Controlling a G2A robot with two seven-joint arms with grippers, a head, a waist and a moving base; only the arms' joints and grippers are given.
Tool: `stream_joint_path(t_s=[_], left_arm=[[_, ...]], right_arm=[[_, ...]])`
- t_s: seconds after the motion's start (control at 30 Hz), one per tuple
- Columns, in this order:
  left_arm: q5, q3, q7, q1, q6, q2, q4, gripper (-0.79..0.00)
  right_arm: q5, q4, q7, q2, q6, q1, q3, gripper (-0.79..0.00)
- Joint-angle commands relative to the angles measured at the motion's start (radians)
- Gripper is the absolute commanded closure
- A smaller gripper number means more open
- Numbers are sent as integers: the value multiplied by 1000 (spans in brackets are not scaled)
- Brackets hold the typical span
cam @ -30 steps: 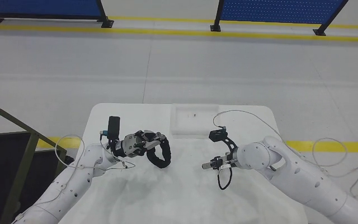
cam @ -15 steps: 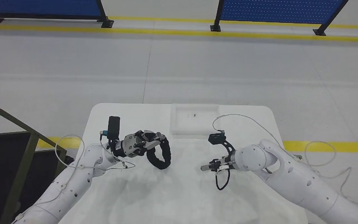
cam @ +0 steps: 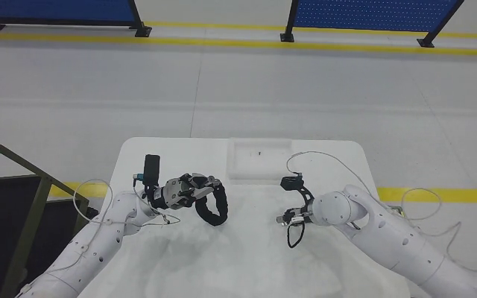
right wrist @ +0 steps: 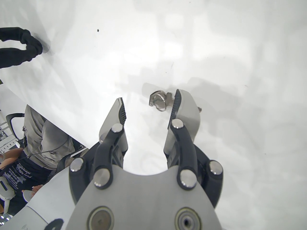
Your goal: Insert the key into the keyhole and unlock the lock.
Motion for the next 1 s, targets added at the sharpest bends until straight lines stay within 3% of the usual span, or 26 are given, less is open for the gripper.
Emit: stream_joint_path(t_s=[0.0,0.23,0.83,0.97], left_arm=[[0,0,0,0,0,0,0,0],[0,0,0,0,0,0,0,0],[0,0,0,0,0,0,0,0],[0,0,0,0,0,0,0,0]], right_arm=[[-6,0,6,-2,1,-2,3,-357],[-24,-2,31,-10,-13,-9,7,-209],[-36,36,50,-45,-21,-10,9,-105],[-43,46,53,-55,-18,-5,4,0]])
